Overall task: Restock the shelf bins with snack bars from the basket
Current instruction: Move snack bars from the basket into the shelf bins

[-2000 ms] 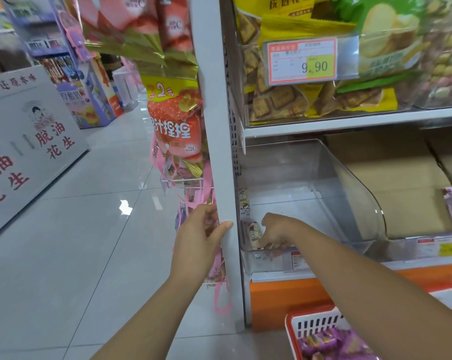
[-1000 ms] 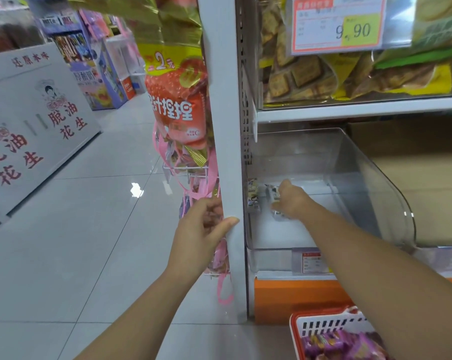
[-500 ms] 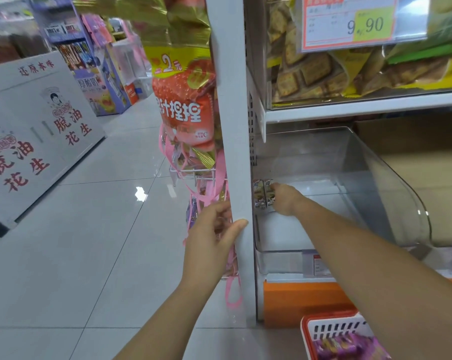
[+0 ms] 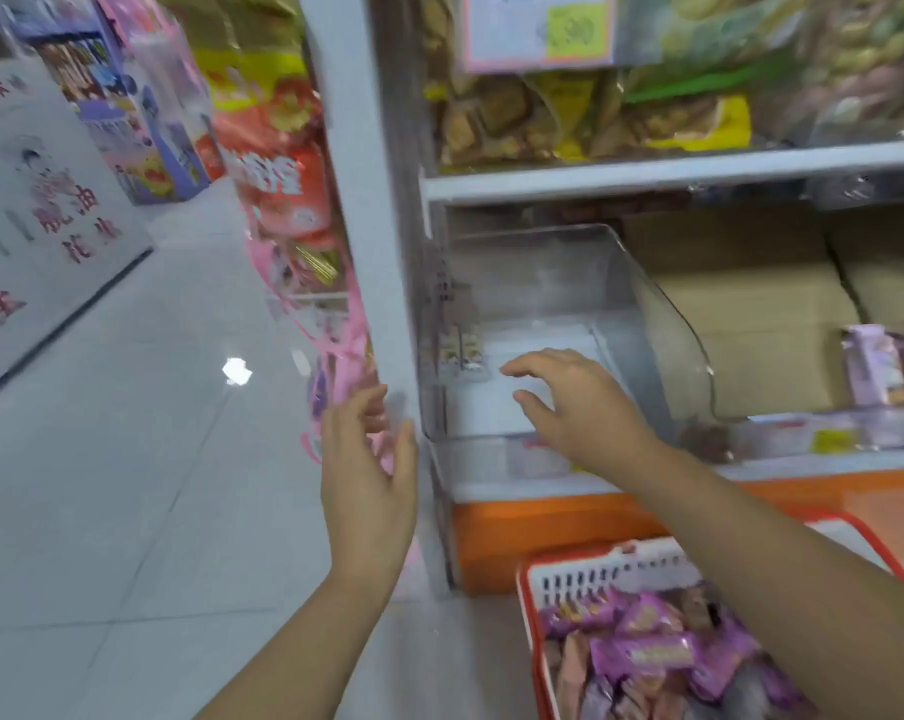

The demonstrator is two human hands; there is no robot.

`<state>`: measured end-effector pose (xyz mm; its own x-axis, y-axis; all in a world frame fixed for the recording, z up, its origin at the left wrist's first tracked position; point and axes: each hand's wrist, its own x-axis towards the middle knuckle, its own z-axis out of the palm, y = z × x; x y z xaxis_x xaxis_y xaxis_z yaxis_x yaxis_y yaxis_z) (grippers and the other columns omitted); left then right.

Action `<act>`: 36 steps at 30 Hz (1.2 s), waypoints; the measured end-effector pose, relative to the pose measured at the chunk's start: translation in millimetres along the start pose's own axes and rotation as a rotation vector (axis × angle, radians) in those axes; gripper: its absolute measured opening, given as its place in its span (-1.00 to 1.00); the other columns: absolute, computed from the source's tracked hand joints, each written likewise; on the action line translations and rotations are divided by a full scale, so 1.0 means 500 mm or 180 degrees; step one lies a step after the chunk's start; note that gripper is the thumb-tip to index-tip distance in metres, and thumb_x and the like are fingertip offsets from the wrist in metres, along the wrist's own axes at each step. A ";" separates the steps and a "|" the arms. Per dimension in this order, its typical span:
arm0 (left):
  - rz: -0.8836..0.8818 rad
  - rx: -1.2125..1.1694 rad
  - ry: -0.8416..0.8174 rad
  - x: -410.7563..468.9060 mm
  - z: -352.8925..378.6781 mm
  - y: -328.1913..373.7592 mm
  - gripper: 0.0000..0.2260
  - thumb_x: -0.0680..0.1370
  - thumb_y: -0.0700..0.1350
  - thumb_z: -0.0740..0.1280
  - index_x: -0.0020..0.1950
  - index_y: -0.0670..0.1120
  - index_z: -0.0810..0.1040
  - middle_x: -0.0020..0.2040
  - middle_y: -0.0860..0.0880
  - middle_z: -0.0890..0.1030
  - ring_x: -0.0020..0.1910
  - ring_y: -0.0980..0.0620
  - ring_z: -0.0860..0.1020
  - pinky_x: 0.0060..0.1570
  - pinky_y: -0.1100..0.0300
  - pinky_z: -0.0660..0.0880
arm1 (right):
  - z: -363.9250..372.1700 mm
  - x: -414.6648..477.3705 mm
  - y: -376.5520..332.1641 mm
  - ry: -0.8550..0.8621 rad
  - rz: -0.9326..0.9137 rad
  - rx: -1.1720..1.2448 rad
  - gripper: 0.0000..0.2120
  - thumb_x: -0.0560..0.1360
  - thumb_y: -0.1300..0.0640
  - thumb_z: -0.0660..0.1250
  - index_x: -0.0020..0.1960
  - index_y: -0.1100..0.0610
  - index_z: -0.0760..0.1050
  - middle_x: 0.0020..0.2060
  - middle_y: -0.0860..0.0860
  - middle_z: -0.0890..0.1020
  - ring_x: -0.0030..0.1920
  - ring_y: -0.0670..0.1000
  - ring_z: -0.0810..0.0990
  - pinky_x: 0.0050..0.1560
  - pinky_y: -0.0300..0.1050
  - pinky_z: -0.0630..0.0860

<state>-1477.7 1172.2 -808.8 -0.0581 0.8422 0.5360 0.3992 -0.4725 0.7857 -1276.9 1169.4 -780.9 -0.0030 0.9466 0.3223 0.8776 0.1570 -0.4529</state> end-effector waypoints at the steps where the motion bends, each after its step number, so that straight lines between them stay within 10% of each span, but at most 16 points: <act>1: 0.0075 0.0053 -0.0019 -0.029 0.012 0.000 -0.74 0.51 -0.17 0.30 0.12 0.09 0.39 -0.04 0.11 0.42 -0.05 0.16 0.46 -0.01 0.41 0.38 | -0.009 -0.047 0.001 0.0169 -0.0166 0.0013 -0.76 0.51 0.19 0.27 0.15 0.13 0.57 0.06 0.03 0.63 0.10 0.08 0.54 0.14 -0.06 0.43; 7: 0.0109 0.0460 -0.1438 -0.195 0.107 -0.007 -0.83 0.48 -0.09 0.25 0.03 -0.03 0.55 -0.02 0.03 0.52 -0.04 0.02 0.54 -0.02 0.06 0.50 | -0.003 -0.308 0.085 0.0077 -0.0106 0.0143 -0.82 0.48 0.14 0.25 -0.06 0.14 0.62 -0.15 0.00 0.66 -0.10 -0.01 0.55 -0.01 -0.17 0.44; 15: 0.0090 0.1644 -0.3496 -0.323 0.159 -0.040 -0.75 0.58 -0.06 0.22 0.23 0.07 0.53 0.29 0.06 0.44 0.20 0.01 0.46 0.16 0.17 0.42 | 0.102 -0.522 0.222 -0.2062 0.1663 -0.0313 -0.75 0.57 0.15 0.18 0.22 0.09 0.49 0.12 0.07 0.59 0.07 0.08 0.55 0.02 -0.08 0.50; 20: 0.0056 0.1994 -0.4119 -0.341 0.162 -0.063 -0.68 0.61 -0.06 0.17 0.37 0.05 0.43 0.39 0.01 0.38 0.31 -0.01 0.38 0.26 0.19 0.33 | 0.132 -0.599 0.268 -0.2949 0.1762 -0.0556 -0.62 0.54 0.18 0.23 0.34 0.01 0.41 0.34 0.08 0.41 0.23 0.13 0.46 0.15 0.01 0.49; 28: 0.0034 0.2125 -0.4186 -0.342 0.159 -0.075 -0.68 0.60 -0.02 0.19 0.35 0.05 0.43 0.39 0.01 0.40 0.43 0.02 0.25 0.38 0.10 0.30 | 0.152 -0.587 0.250 -0.2931 0.1368 -0.1260 -0.67 0.56 0.17 0.24 0.32 0.09 0.44 0.28 0.10 0.35 0.23 0.12 0.42 0.12 0.00 0.45; 36: -0.0273 0.1556 -0.4490 -0.290 0.163 -0.026 -0.69 0.61 -0.04 0.22 0.36 0.03 0.43 0.34 -0.01 0.44 0.23 0.04 0.45 0.17 0.22 0.39 | 0.022 -0.489 0.222 -0.1763 0.1789 0.0392 -0.72 0.50 0.00 0.36 0.17 0.09 0.56 -0.02 -0.02 0.62 -0.08 -0.06 0.57 0.00 -0.20 0.51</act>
<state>-1399.7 1077.6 -921.9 0.6981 0.5480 -0.4607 0.7158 -0.5188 0.4674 -1183.9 958.2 -919.1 0.1581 0.8904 -0.4269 0.7593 -0.3860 -0.5240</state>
